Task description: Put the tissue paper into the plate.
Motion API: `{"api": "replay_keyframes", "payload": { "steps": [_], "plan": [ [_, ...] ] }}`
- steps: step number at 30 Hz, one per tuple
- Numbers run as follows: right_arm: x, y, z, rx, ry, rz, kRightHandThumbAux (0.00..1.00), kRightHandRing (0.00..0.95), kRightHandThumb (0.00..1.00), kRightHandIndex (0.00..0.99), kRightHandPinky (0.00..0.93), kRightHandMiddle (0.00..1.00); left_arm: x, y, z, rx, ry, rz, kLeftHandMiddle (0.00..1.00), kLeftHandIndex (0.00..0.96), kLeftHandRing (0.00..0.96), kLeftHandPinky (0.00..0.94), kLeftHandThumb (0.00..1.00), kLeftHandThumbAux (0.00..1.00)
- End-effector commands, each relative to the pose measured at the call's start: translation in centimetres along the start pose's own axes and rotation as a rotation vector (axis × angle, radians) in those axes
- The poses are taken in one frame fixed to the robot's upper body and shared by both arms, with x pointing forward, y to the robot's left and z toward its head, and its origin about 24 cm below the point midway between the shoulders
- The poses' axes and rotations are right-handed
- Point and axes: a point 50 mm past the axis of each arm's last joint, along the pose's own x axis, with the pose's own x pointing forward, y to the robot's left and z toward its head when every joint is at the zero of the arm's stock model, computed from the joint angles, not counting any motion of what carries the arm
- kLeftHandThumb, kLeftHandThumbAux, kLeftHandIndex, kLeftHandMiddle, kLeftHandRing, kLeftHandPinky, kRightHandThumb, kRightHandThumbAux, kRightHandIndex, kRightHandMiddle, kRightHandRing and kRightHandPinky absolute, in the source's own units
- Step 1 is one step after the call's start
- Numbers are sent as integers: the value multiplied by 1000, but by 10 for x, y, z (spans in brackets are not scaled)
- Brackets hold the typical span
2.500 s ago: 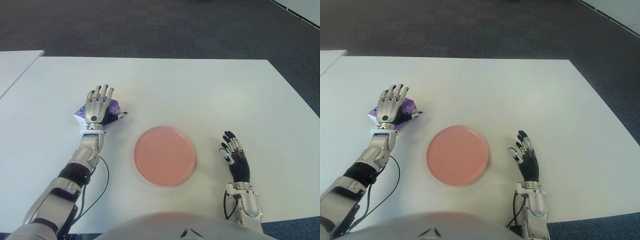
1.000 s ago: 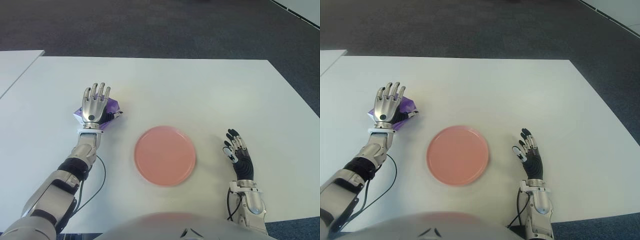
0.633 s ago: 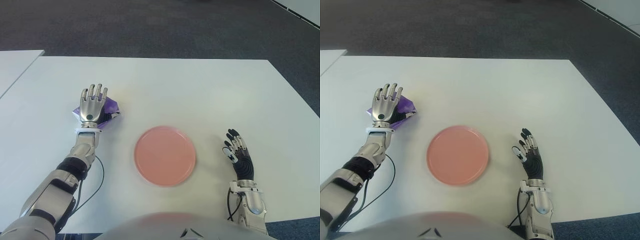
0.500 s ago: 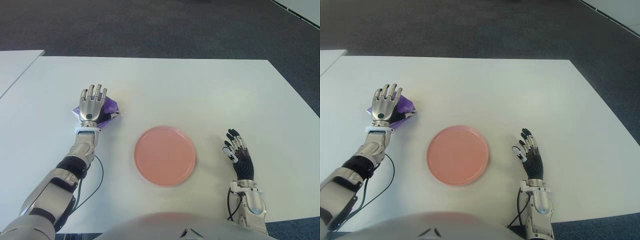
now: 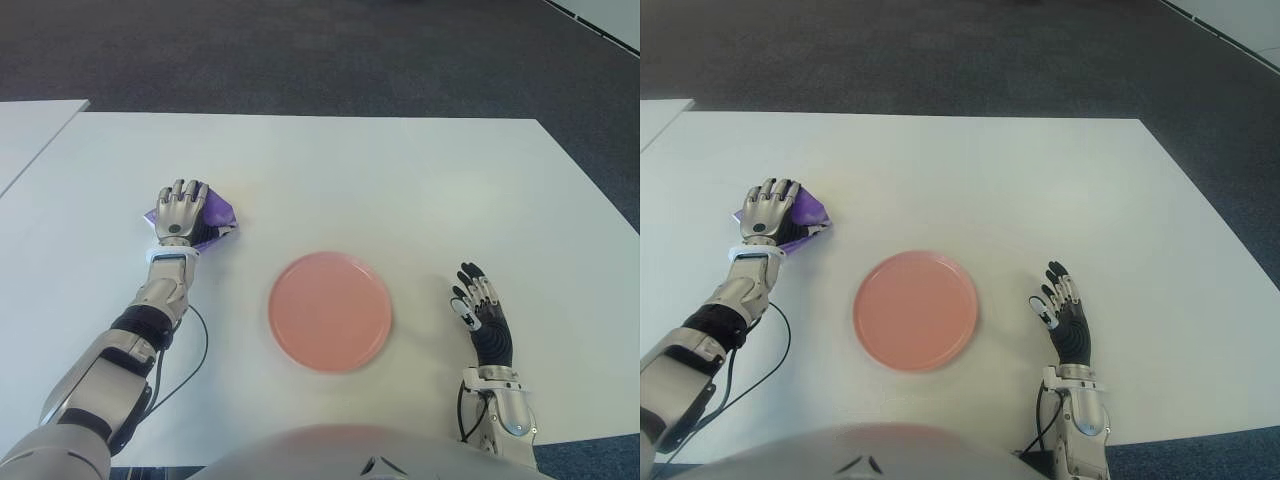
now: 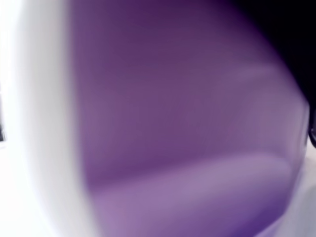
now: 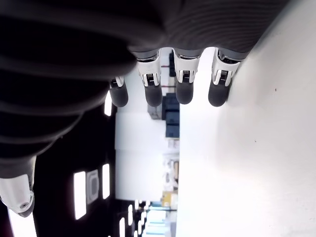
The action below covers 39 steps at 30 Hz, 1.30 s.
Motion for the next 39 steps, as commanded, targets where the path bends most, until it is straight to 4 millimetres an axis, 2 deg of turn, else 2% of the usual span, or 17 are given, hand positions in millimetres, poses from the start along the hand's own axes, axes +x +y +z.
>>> {"api": "replay_keyframes", "payload": {
  "steps": [1,9,13,20,39],
  "plan": [
    [-14,0,-18,21,127,-24,518,0,79,0,0,0,0,-6,-3,-36,14,-95,114,113,97,140,199,337],
    [-13,-1,-16,30,118,-29,514,0,64,0,0,0,0,-22,-4,-73,32,-224,90,81,82,117,165,314],
    [-13,-2,-15,40,123,-43,518,0,68,0,0,0,-7,-36,-6,-99,52,-293,79,70,73,112,166,326],
    [-11,-6,-14,48,119,-54,521,0,86,0,0,0,-11,-45,-5,-152,85,-338,69,65,68,113,172,342],
    [-5,-33,-10,58,67,-61,494,0,62,0,26,0,-21,-51,4,-292,138,-200,98,95,99,144,198,372]
  ]
}}
